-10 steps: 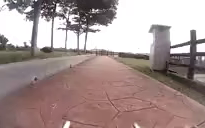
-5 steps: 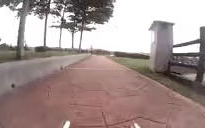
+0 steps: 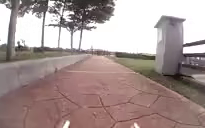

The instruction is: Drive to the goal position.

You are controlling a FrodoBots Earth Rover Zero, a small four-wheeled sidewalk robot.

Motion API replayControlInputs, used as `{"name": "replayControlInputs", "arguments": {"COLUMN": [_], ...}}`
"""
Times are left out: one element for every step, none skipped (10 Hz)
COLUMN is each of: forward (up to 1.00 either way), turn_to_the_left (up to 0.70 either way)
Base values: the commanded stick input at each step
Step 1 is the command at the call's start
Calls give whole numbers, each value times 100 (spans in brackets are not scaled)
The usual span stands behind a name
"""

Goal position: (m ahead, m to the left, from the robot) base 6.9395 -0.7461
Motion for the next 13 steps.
{"name": "replayControlInputs", "arguments": {"forward": [100,100,100,100,100,100,100,100,100,100,100,100,100], "turn_to_the_left": [0,0,0,0,0,0,0,0,0,0,0,0,0]}}
